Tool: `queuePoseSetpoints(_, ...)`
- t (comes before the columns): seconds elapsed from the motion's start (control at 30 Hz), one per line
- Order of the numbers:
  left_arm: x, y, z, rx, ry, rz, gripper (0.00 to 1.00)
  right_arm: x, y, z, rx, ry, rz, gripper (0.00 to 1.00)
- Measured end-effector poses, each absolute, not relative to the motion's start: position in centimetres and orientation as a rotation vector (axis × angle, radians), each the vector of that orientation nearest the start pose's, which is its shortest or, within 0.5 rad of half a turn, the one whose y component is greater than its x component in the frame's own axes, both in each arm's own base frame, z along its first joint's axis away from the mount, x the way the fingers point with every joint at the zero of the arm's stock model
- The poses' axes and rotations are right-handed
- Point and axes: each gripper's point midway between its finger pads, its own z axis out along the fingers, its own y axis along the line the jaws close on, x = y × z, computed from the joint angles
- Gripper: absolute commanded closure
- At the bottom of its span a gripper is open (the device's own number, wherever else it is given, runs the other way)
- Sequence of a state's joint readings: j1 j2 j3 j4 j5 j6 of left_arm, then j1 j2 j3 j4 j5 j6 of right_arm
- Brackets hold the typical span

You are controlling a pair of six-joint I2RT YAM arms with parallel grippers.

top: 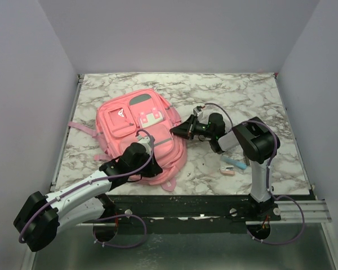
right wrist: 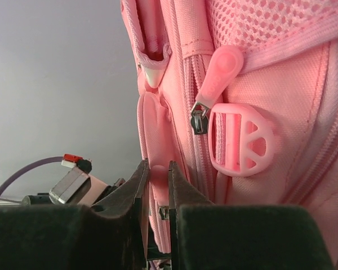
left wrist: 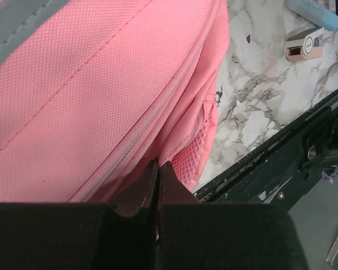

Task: Pack the student bag
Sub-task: Unzip the student bag at the center of the board.

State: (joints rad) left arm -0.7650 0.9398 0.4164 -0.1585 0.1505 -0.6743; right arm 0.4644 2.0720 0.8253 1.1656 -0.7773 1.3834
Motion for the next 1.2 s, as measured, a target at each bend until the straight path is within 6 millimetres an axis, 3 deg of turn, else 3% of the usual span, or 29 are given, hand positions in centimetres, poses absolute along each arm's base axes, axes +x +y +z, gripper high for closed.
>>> queuePoseSetpoints(0.03, 16.2, -22.8, 7.7, 0.195, 2.412, -0.895, 1.0, 33.4, 33.8, 10.9, 0.195, 2.074, 1.909, 0.99)
queuePoseSetpoints(0.33, 16.9, -22.5, 7.7, 0.037, 2.426, -0.881, 1.0, 30.6, 32.0, 10.3, 0.167, 2.075, 1.878, 1.0)
queuePoseSetpoints(0.57, 17.6, -22.2, 7.5, -0.15, 2.39, -0.898, 1.0, 26.2, 29.6, 10.3, 0.204, 2.062, 1.869, 1.0)
queuePoseSetpoints(0.73, 18.4, -23.1, 7.6, -0.176, 2.386, -0.917, 1.0, 23.3, 30.6, 9.8, 0.189, 2.083, 1.879, 1.0)
queuePoseSetpoints(0.87, 18.6, -23.6, 7.6, -0.158, 2.395, -0.926, 1.0, 23.0, 31.1, 9.4, 0.141, 2.083, 1.844, 1.0)
queuePoseSetpoints(0.93, 18.5, -23.8, 7.7, -0.125, 2.392, -0.936, 0.87, 23.1, 31.3, 9.0, 0.09, 2.1, 1.799, 1.0)
queuePoseSetpoints(1.03, 18.3, -24.0, 7.9, -0.072, 2.383, -0.948, 0.59, 23.3, 31.5, 8.7, -0.024, 2.122, 1.702, 1.0)
queuePoseSetpoints(1.13, 18.2, -24.3, 9.2, -0.035, 2.339, -0.992, 0.41, 23.7, 31.7, 8.9, -0.161, 2.142, 1.583, 1.0)
queuePoseSetpoints(1.2, 18.1, -24.3, 10.7, -0.001, 2.284, -1.025, 0.35, 24.0, 31.6, 9.0, -0.247, 2.148, 1.497, 0.99)
